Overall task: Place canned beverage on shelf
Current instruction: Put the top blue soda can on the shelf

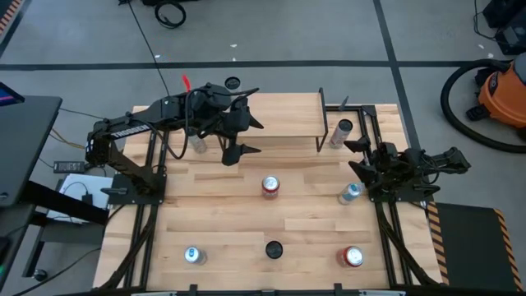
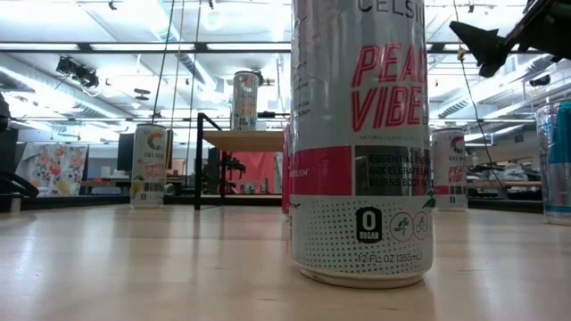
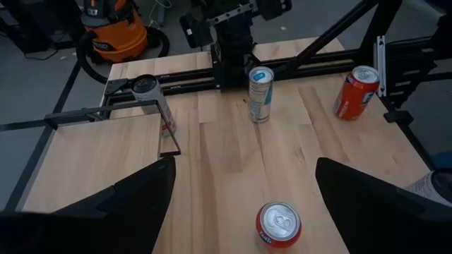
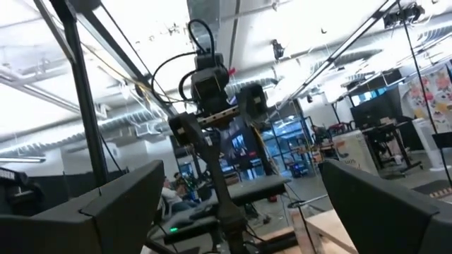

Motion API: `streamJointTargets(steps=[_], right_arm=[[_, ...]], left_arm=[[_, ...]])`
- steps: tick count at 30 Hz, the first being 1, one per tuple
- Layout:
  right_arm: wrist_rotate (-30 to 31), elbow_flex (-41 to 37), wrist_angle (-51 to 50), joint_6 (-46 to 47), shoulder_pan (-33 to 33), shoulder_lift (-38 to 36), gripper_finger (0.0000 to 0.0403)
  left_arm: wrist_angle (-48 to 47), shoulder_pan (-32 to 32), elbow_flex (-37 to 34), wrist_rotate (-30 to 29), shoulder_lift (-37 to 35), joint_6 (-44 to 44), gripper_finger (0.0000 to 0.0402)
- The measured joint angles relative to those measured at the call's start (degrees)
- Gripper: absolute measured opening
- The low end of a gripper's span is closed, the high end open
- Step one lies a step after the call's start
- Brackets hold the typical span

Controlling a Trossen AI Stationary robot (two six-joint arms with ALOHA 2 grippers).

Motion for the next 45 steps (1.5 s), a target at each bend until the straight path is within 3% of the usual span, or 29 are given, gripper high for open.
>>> streamJointTargets(steps=[29,38,45], right_arm=[[4.1,0.1,-0.4,3.2,0.0,0.0,0.0395],[4.0,10.2,-22.1,0.5,0.0,0.0,0.0395],[5.2,21.6,-50.3,4.3,0.0,0.0,0.0395]], left_arm=[[0.5,0.0,0.0,0.0,0.1,-2.2,0.0353],[0.4,0.0,0.0,0.0,0.1,-2.2,0.0353],[0.4,0.0,0.0,0.0,0.1,-2.1,0.0353]])
